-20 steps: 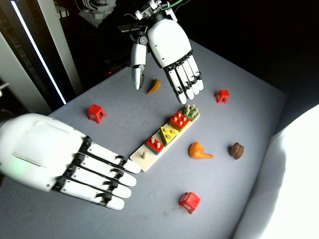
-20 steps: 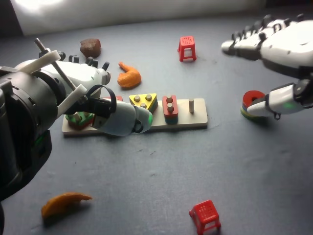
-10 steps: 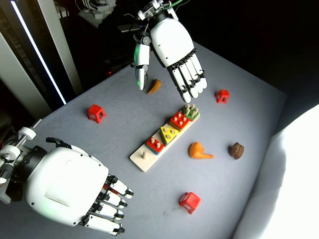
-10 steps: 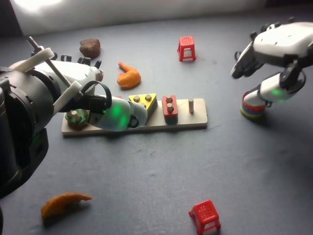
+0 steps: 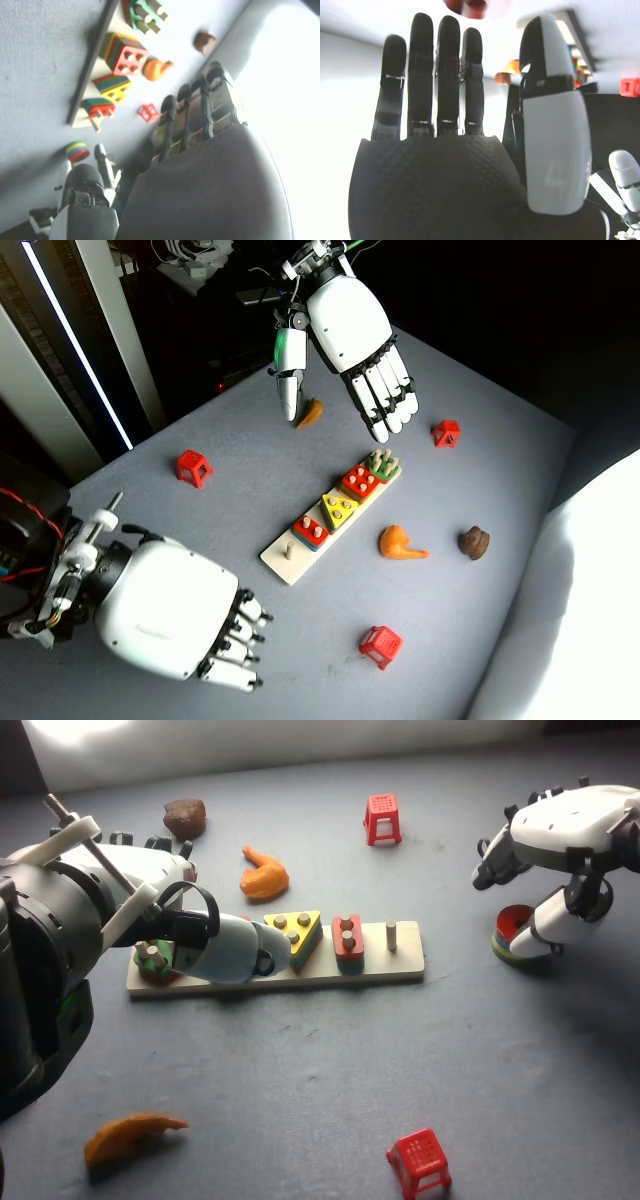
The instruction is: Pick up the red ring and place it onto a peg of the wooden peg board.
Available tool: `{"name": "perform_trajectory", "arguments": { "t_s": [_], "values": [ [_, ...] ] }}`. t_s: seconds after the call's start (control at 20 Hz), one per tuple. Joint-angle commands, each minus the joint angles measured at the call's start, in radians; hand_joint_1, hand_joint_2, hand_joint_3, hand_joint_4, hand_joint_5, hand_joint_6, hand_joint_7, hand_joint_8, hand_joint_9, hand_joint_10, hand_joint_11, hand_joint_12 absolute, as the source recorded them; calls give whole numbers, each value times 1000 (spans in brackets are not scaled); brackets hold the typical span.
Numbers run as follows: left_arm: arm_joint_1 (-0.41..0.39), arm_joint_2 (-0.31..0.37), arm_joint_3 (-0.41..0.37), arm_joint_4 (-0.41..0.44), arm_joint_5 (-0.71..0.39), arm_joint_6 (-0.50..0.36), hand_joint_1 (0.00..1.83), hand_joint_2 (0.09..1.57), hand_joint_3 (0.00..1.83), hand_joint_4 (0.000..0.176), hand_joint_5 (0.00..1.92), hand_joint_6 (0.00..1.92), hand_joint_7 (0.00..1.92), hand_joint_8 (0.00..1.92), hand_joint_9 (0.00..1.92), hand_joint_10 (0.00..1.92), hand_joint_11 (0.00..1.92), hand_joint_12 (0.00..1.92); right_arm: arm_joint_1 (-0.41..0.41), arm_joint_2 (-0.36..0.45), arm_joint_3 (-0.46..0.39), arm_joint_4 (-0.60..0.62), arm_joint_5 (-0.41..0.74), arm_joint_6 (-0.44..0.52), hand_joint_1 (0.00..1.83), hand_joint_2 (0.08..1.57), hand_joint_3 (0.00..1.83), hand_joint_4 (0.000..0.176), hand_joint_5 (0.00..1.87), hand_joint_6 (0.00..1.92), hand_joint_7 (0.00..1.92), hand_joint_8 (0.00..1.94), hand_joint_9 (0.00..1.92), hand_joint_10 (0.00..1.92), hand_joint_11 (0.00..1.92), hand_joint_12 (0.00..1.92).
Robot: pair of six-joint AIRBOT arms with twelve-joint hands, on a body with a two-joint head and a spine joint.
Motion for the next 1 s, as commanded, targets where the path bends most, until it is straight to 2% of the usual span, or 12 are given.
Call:
{"name": "perform_trajectory", "arguments": {
  "t_s": [0.0, 0.3, 0.65, 0.95],
  "values": [
    [-4, -3, 1, 89, 12, 0, 0, 1089, 1, 0, 86, 7, 42, 4, 16, 5, 16, 62, -1, 3, 2, -20, 48, 2, 1076, 911, 0, 0, 592, 1, 627, 0, 549, 74, 0, 1330],
    [8, -2, 7, 92, 10, 0, 0, 1096, 3, 0, 105, 9, 66, 9, 34, 7, 16, 75, -38, 5, 3, -20, 49, 2, 1136, 948, 8, 0, 539, 0, 571, 0, 503, 26, 0, 1252],
    [13, 0, -6, 91, -15, 0, 0, 1102, 5, 0, 85, 0, 46, 0, 23, 0, 2, 85, -47, 4, 3, -20, 65, -4, 1185, 969, 7, 0, 642, 24, 681, 19, 622, 54, 10, 1380],
    [12, 2, -26, 93, -17, -35, 0, 1097, 0, 0, 94, 4, 65, 6, 41, 8, 22, 82, -47, 4, 3, -20, 68, -4, 1127, 1002, 9, 0, 756, 37, 811, 34, 714, 99, 87, 1466]
  ]
}}
